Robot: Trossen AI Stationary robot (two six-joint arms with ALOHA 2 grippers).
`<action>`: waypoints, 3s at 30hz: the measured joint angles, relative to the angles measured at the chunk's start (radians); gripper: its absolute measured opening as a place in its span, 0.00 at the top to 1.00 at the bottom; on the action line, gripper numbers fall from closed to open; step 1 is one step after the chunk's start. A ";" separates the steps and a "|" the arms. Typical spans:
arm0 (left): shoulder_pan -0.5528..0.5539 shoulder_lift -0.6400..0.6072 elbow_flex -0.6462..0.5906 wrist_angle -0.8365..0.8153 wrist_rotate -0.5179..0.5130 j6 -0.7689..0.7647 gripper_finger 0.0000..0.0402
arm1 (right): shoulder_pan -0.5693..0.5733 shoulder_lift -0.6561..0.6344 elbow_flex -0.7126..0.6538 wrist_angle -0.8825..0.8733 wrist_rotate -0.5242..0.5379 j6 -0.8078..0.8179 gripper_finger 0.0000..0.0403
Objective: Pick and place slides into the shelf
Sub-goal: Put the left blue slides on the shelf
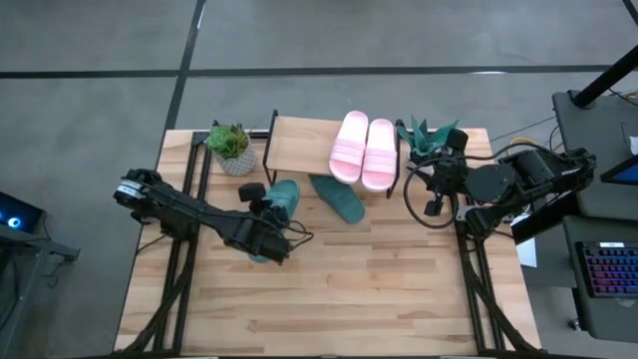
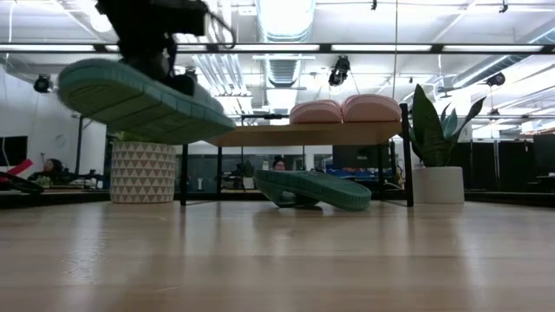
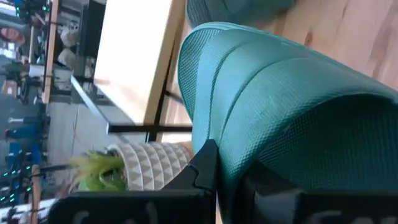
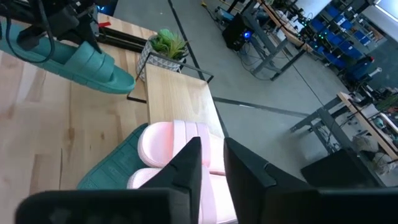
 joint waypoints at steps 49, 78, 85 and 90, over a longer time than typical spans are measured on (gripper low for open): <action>0.508 -0.005 0.252 0.555 -0.131 0.856 1.00 | 0.000 0.000 0.000 0.000 0.000 0.002 0.88; 0.702 0.140 0.234 0.566 -0.099 0.952 1.00 | 0.000 0.000 0.000 0.000 0.000 0.002 0.88; 0.701 0.140 0.234 0.561 -0.077 0.995 1.00 | 0.000 0.000 0.000 -0.003 0.000 0.002 0.88; 0.702 0.140 0.234 0.557 -0.065 1.018 1.00 | 0.000 0.000 0.000 -0.003 0.000 0.002 0.88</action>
